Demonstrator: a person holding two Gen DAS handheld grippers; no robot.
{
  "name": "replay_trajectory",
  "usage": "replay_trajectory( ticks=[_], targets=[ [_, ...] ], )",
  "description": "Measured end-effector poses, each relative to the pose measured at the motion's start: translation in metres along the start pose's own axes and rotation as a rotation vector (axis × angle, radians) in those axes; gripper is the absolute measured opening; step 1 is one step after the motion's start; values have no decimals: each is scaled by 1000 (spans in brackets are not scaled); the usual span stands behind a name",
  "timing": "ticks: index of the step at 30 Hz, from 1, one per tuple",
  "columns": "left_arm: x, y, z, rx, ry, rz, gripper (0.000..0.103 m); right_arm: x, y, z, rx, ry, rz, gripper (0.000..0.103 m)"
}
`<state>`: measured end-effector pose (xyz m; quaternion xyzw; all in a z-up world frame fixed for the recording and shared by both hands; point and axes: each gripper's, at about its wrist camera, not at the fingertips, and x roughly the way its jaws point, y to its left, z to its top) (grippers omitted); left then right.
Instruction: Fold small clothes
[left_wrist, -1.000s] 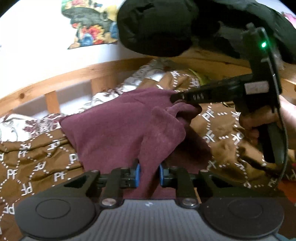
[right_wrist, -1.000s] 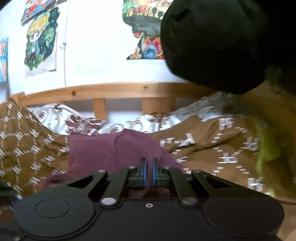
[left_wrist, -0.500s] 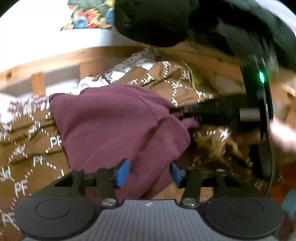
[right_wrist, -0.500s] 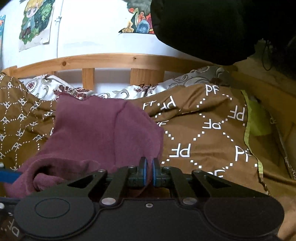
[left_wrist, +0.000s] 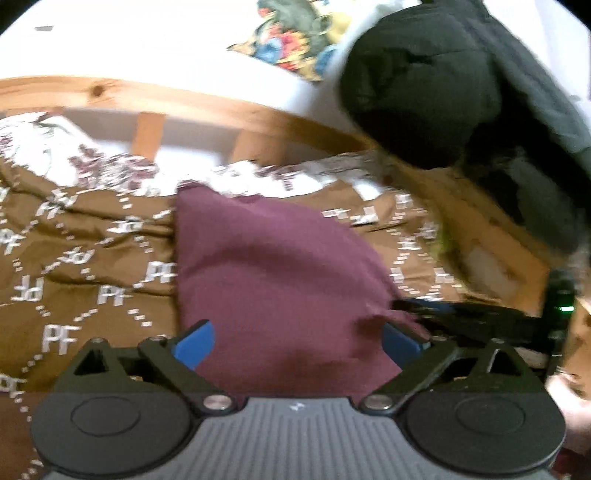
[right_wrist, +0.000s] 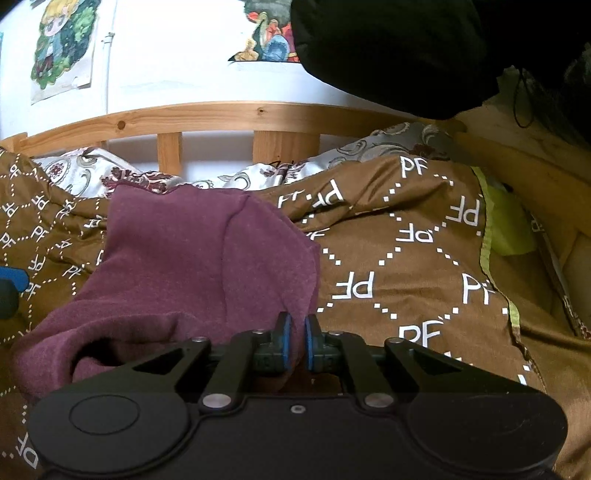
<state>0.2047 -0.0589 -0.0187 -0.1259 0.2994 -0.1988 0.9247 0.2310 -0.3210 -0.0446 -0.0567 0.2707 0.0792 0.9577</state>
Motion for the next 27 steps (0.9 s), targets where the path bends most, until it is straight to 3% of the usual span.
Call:
replay_trajectory(
  ticks=[3, 7, 10, 15, 20, 27],
  targets=[
    [11, 7, 1, -21, 37, 74, 102, 0, -7, 1, 56, 12, -29, 47],
    [21, 19, 0, -91, 102, 89, 102, -1, -19, 2, 123, 20, -54, 81],
    [27, 26, -4, -130, 137, 93, 102, -2, -27, 3, 182, 16, -49, 92],
    [34, 29, -7, -138, 184, 131, 102, 0, -30, 5, 229, 10, -11, 102],
    [37, 32, -10, -154, 204, 124, 102, 7, -24, 12, 211, 13, 14, 102],
    [43, 43, -13, -214, 234, 81, 102, 40, -16, 27, 173, 60, 115, 102]
  ],
)
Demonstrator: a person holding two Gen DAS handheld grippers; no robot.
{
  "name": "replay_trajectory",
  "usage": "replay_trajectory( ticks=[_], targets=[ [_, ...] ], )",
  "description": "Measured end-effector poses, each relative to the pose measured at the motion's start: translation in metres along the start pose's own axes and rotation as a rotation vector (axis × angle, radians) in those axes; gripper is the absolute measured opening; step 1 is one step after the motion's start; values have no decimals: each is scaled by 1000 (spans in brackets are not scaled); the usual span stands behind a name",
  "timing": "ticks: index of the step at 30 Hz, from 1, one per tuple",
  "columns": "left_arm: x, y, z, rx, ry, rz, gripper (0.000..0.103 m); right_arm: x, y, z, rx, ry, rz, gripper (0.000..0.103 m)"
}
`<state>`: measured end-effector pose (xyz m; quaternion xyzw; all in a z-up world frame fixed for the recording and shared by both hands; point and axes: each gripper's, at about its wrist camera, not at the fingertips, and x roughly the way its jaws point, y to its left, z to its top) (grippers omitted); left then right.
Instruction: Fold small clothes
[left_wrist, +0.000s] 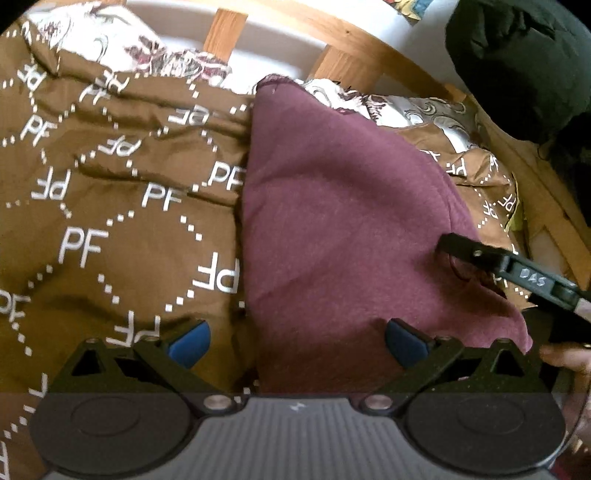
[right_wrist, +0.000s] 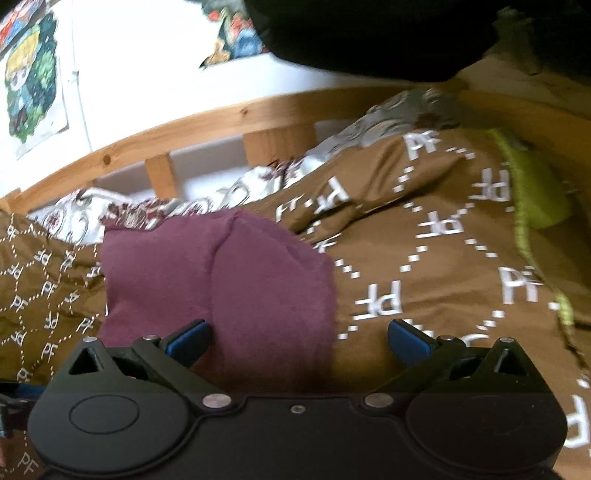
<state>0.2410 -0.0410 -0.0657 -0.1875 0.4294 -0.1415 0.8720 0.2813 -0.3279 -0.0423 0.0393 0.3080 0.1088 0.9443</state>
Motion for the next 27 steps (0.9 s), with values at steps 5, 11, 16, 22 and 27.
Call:
replay_trajectory(
  ticks=[5, 11, 16, 22, 27],
  targets=[
    [6, 10, 1, -62, 44, -48, 102, 18, 0, -4, 41, 48, 26, 99],
    [11, 17, 6, -103, 101, -125, 102, 18, 1, -5, 96, 62, 88, 68],
    [13, 20, 6, -121, 132, -189, 88, 14, 9, -2, 75, 60, 97, 44],
    [0, 15, 10, -68, 110, -178, 54, 5, 20, 3, 28, 29, 89, 18],
    [-30, 1, 15, 10, 33, -116, 45, -15, 47, 9, -97, -51, 71, 15]
  ],
)
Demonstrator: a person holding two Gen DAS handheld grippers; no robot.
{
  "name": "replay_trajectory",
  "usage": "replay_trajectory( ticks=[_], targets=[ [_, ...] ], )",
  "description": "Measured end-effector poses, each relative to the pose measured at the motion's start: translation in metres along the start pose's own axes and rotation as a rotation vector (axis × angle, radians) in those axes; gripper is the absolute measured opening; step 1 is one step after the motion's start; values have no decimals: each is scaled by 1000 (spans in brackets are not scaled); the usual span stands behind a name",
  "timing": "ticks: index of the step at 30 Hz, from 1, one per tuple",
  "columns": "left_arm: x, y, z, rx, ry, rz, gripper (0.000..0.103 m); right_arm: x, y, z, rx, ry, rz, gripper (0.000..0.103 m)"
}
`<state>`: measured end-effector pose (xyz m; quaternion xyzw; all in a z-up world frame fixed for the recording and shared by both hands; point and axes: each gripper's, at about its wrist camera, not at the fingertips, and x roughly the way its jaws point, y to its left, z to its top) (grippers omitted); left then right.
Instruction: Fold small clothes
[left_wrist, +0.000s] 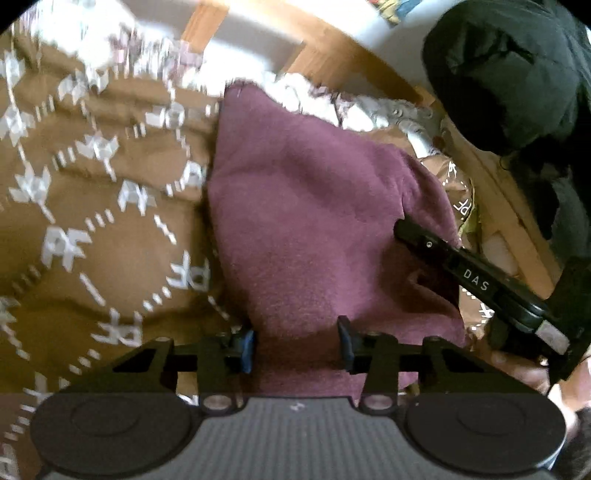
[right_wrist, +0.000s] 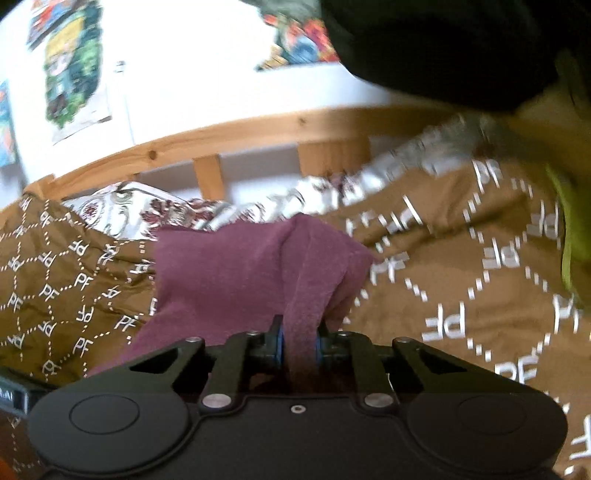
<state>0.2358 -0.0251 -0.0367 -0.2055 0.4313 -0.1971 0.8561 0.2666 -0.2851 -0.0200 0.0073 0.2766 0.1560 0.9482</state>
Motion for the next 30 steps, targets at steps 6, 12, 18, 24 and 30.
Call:
replay_trajectory(
  ticks=[6, 12, 18, 24, 30],
  targets=[
    [-46, -16, 2, 63, -116, 66, 44, -17, 33, 12, -68, -90, 31, 15],
    [-87, -8, -2, 62, -190, 138, 44, -18, 63, 22, -71, -152, 86, 15],
    [-104, 22, -11, 7, -213, 228, 45, -3, 102, 21, -87, -142, 159, 15],
    [-90, 54, -17, -87, -137, 260, 47, 17, 118, 1, -94, -46, 142, 15],
    [-78, 52, -23, -96, -111, 302, 56, 19, 106, -16, -37, 15, 77, 32]
  ],
)
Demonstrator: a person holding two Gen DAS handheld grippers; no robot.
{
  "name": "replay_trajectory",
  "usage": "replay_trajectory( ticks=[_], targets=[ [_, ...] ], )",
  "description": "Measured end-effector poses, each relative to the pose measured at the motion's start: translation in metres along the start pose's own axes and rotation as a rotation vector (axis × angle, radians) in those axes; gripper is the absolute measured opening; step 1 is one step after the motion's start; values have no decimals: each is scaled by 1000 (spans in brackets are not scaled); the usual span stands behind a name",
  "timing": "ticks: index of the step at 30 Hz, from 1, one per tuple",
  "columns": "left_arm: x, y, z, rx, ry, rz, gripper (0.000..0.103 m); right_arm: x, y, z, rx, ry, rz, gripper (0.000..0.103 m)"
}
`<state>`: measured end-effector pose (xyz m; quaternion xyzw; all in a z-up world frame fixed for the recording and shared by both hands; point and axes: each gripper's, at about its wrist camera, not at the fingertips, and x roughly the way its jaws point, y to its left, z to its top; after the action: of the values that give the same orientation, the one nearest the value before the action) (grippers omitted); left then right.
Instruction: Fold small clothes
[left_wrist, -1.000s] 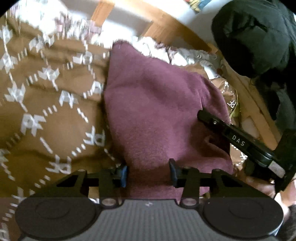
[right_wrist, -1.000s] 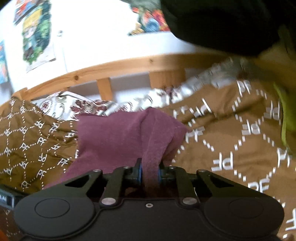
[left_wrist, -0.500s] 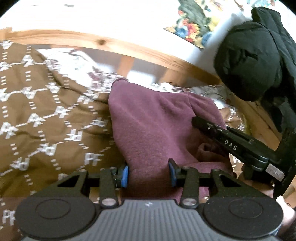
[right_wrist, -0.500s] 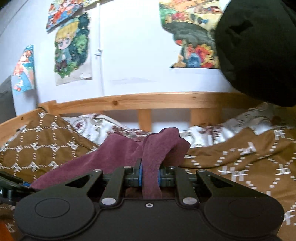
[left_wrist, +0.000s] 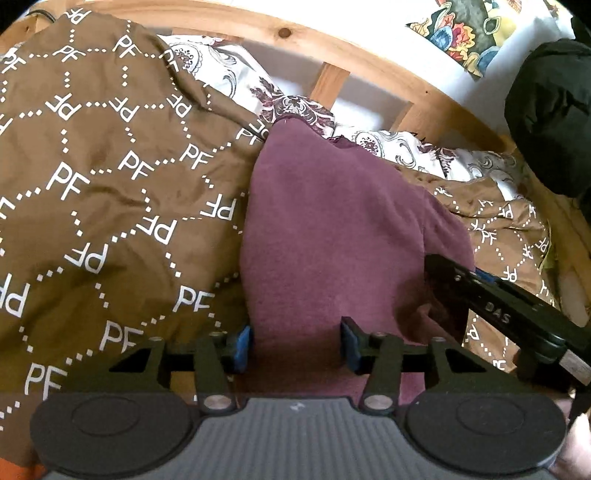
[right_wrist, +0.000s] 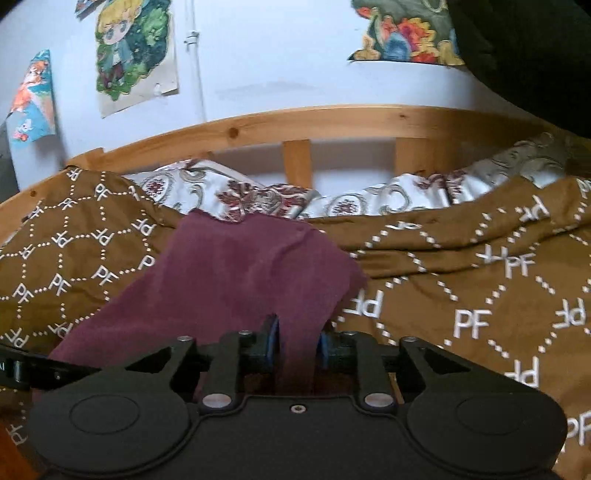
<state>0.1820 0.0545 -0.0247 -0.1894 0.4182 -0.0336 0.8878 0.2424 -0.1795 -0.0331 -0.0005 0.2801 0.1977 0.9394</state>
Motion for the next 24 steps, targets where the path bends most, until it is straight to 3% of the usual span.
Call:
replay_trajectory(
  ticks=[7, 15, 18, 24],
  targets=[
    [-23, 4, -10, -30, -54, 36, 81, -30, -5, -7, 3, -47, -17, 68],
    [-72, -8, -33, 21, -172, 82, 100, -80, -3, -18, 22, -112, -24, 95],
    [-93, -12, -46, 59, -228, 114, 102, -103, 0, -23, 34, -140, -16, 102],
    [-128, -11, -78, 108, -313, 178, 102, -145, 10, -40, 13, -138, 13, 102]
  ],
)
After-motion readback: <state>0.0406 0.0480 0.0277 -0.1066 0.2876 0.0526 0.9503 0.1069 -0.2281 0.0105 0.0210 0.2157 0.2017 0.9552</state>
